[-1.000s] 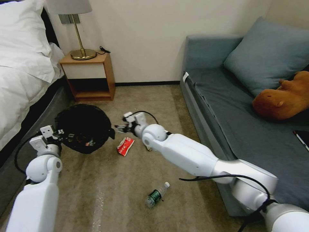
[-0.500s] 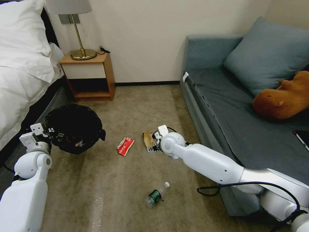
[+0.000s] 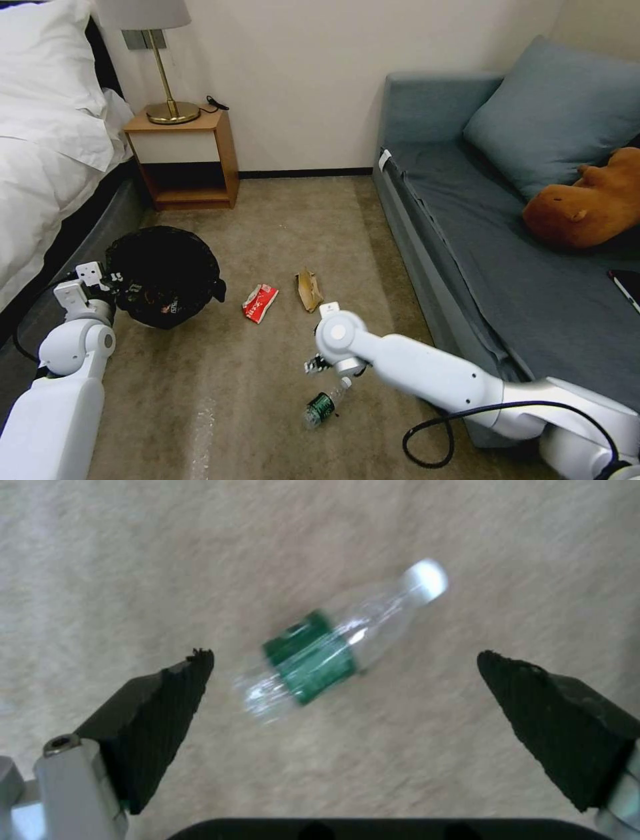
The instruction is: Pick up the trash bin, then pick up the garbage on the floor and place it into the trash bin.
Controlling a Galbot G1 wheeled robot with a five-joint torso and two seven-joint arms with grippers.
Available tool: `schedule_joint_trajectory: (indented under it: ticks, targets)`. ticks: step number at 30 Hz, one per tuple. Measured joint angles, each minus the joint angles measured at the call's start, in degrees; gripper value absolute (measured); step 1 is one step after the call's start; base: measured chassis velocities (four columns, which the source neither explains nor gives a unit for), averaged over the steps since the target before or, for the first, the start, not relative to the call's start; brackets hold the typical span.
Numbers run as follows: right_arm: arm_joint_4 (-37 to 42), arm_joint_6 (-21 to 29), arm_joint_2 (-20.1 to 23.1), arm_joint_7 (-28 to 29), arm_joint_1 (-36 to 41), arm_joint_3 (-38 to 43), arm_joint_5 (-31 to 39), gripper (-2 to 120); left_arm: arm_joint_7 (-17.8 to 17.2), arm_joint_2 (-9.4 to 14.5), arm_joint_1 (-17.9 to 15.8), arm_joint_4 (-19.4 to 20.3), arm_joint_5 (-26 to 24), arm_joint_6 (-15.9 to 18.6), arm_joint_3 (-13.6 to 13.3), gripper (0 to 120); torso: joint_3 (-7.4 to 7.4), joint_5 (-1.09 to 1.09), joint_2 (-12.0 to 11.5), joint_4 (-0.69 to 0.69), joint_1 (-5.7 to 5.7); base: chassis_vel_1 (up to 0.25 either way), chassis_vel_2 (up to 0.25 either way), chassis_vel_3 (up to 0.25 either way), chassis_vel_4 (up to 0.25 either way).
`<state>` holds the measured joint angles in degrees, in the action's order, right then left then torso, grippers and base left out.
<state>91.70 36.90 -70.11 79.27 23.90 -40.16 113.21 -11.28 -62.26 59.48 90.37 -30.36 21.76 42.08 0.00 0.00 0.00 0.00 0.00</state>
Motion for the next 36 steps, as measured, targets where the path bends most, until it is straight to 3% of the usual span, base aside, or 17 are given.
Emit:
schedule_joint_trajectory:
  ticks: [9,36]
  targets:
    - [-1.62,-0.70,-1.10,-0.22,3.35,0.93,-1.75,100,-0.06,-0.32,0.94,1.11,0.15,0.30,0.11,3,0.00,0.00,-0.01,-0.01,0.00,0.000,0.000,0.000,0.000]
    - [-14.75,2.01,-4.68,-13.44,8.20,1.45,-13.19,100,-0.02,-1.81,1.69,1.88,1.29,0.28,0.17,3,0.00,0.00,-0.01,0.00,0.00,0.000,0.000,0.000,0.000]
